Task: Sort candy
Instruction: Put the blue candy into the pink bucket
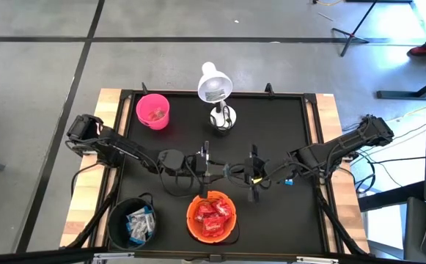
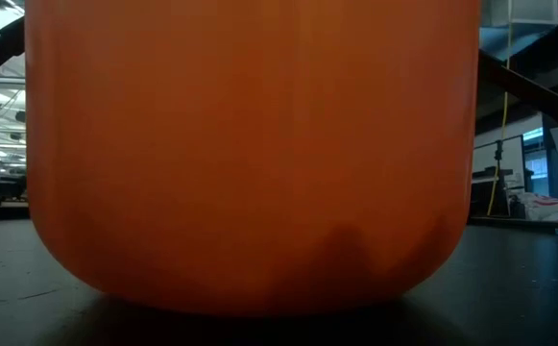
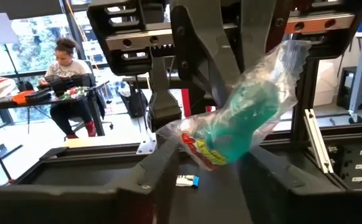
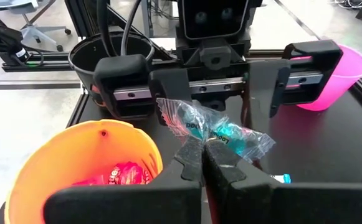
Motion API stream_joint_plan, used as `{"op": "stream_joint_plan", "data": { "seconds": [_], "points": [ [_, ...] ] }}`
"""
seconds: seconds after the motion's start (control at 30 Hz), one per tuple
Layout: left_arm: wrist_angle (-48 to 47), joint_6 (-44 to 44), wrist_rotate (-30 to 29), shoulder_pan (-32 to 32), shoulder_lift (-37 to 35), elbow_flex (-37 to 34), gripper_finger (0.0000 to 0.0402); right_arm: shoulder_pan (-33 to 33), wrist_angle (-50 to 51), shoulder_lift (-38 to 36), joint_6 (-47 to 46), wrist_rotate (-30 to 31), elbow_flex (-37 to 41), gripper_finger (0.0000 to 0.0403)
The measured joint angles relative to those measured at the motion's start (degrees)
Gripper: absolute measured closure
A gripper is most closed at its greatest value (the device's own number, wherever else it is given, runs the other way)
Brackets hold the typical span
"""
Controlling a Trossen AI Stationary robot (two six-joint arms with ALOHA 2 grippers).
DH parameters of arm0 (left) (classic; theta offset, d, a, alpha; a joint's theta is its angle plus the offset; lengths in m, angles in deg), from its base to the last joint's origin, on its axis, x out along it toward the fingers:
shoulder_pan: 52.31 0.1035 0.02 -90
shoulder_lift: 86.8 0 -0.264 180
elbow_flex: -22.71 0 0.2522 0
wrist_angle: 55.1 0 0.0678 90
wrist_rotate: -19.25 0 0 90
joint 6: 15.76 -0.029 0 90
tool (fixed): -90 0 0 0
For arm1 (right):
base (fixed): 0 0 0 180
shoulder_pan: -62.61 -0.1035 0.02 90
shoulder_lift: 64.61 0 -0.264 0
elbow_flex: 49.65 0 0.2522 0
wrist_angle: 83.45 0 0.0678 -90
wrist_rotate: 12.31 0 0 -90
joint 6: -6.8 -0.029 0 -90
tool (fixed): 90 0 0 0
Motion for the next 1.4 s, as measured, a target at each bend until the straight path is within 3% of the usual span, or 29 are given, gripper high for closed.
{"op": "stream_joint_plan", "data": {
  "seconds": [0.3,0.47,0.7,0.9,1.17,1.3,1.4],
  "points": [
    [0.22,-0.1,0.89,0.0,0.0,-0.02,0.0384,0.0,0.14,0.0,0.04,0.02,0.0,0.0389],
    [0.22,-0.02,0.97,0.0,0.0,-0.02,0.0395,-0.15,-0.04,0.0,0.04,-0.04,0.0,0.0354],
    [-4.42,0.03,-2.52,0.17,-1.76,-0.06,0.04,-0.55,2.49,-1.6,0.92,-0.09,-1.28,0.0258],
    [-22.64,2.67,-11.52,1.1,-11.25,-0.11,0.04,-1.96,16.53,-2.89,-2.22,3.1,-8.98,0.0207],
    [-60.28,13.12,-32.33,5.71,-29.74,-0.06,0.0401,-6.39,27.34,-2.94,-5.05,11.86,-13.1,0.0217],
    [-79.2,22.39,-33.11,12.89,-37.97,-0.11,0.0394,-8.07,29.33,-2.91,-6.89,13.73,-13.09,0.0226],
    [-87.02,26.7,-29.89,19.66,-42.36,-0.09,0.0384,-8.55,29.78,-2.91,-7.39,14.39,-13.09,0.0231]
  ]
}}
